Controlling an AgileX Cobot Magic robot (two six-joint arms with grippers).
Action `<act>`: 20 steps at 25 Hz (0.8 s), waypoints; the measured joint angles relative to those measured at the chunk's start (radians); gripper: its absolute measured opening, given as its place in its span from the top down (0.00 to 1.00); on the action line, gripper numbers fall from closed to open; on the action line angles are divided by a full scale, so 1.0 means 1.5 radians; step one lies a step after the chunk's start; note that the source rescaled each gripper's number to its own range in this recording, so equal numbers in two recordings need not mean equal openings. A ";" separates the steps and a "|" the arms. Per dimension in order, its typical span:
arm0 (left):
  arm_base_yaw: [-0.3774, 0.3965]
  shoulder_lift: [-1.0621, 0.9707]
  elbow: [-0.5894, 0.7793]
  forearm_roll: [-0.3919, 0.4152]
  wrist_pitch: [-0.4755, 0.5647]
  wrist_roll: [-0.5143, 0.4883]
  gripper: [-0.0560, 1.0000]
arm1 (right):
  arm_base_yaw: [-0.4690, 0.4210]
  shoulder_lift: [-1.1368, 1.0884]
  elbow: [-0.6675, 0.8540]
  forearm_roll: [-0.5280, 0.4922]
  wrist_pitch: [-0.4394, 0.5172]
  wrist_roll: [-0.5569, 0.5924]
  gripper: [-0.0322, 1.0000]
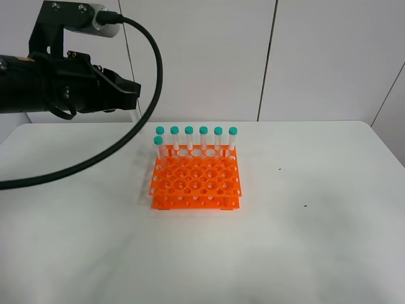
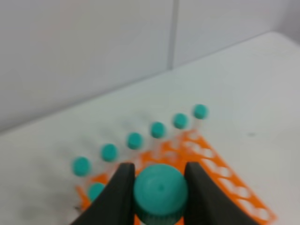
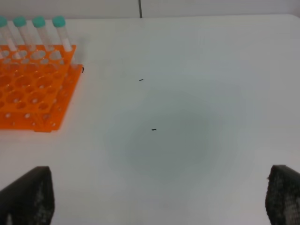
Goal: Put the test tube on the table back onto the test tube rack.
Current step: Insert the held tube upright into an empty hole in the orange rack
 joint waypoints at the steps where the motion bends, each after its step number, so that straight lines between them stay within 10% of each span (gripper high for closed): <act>1: -0.018 0.000 0.009 0.042 -0.038 -0.039 0.95 | 0.000 0.000 0.000 0.000 0.000 0.000 0.00; 7: -0.105 0.021 0.101 0.163 -0.199 -0.150 0.95 | 0.000 0.000 0.000 0.000 0.000 0.000 0.00; 20: -0.097 0.225 -0.089 0.176 -0.075 -0.191 0.95 | 0.000 0.000 0.000 0.000 0.000 0.000 0.00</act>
